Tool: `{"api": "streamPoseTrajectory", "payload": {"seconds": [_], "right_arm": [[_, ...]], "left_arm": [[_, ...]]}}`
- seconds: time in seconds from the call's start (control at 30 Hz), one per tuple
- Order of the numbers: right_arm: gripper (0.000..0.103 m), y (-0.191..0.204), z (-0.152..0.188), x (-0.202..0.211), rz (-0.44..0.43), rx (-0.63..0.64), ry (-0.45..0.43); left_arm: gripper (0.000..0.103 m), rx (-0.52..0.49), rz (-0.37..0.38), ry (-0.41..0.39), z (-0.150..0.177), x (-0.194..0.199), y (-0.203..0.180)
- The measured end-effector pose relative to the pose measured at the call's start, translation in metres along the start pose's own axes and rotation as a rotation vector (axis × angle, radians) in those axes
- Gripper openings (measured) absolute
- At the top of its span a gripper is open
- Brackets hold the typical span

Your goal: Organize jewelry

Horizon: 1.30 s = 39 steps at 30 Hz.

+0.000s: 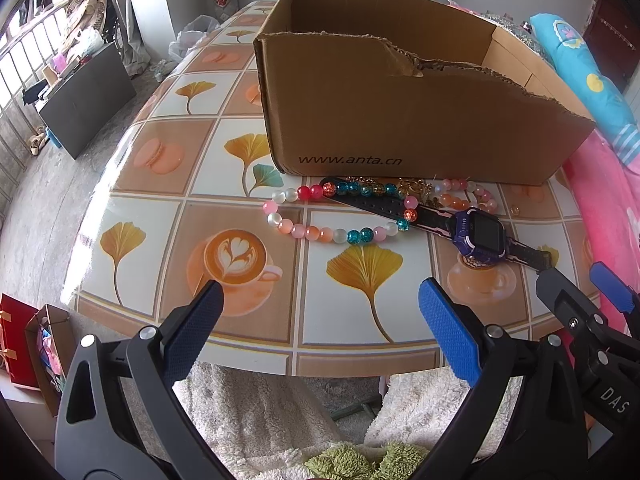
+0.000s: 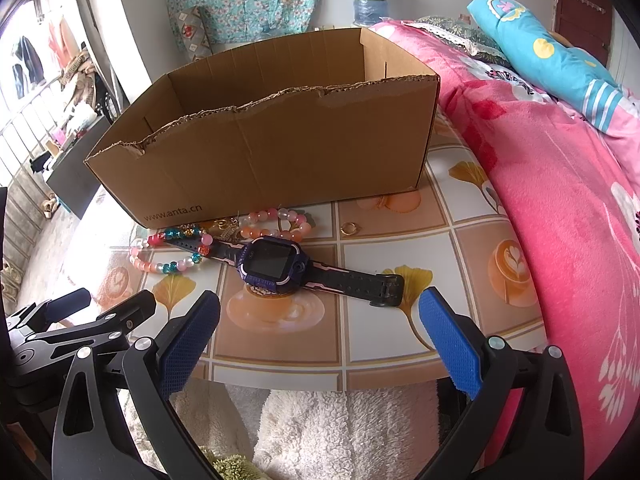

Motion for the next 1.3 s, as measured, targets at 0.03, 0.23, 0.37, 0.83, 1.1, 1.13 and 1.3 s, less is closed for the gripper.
{"api": "streamPoseTrajectory", "payload": {"seconds": [0.03,0.23,0.37,0.83,1.1,1.13,1.3], "right_arm": [[0.097,0.0,0.0,0.0,0.0,-0.001,0.002],[0.097,0.001,0.0,0.0,0.0,-0.001,0.0],[0.097,0.0,0.0,0.0,0.0,-0.001,0.0],[0.097,0.0,0.0,-0.001,0.002,0.0,0.0],[0.097,0.0,-0.001,-0.002,0.006,0.001,0.001],[0.097,-0.001,-0.002,-0.003,0.006,0.001,0.003],[0.097,-0.001,-0.004,-0.009,0.008,0.004,0.009]], "left_arm": [[0.094,0.001,0.002,0.0,0.0,0.0,0.0],[0.094,0.002,0.0,-0.001,0.0,0.001,0.001],[0.094,0.002,0.0,-0.001,0.0,0.001,0.001],[0.094,0.005,-0.004,0.0,0.001,0.0,0.003],[0.094,0.008,-0.01,0.01,0.001,-0.005,0.004],[0.094,0.008,-0.011,0.012,0.001,-0.006,0.004],[0.094,0.008,-0.02,0.025,0.0,-0.012,0.003]]}}
Point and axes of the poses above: each gripper's, at about its wrist camera, not at the fingertips, and x roughly against the way its jaws point, y to its left, z to its underside, the point moved 3 cm from there along -x, roughly the way its jaws point, and after that the axes turned 9 degrees about z, right-handed, at the moved point
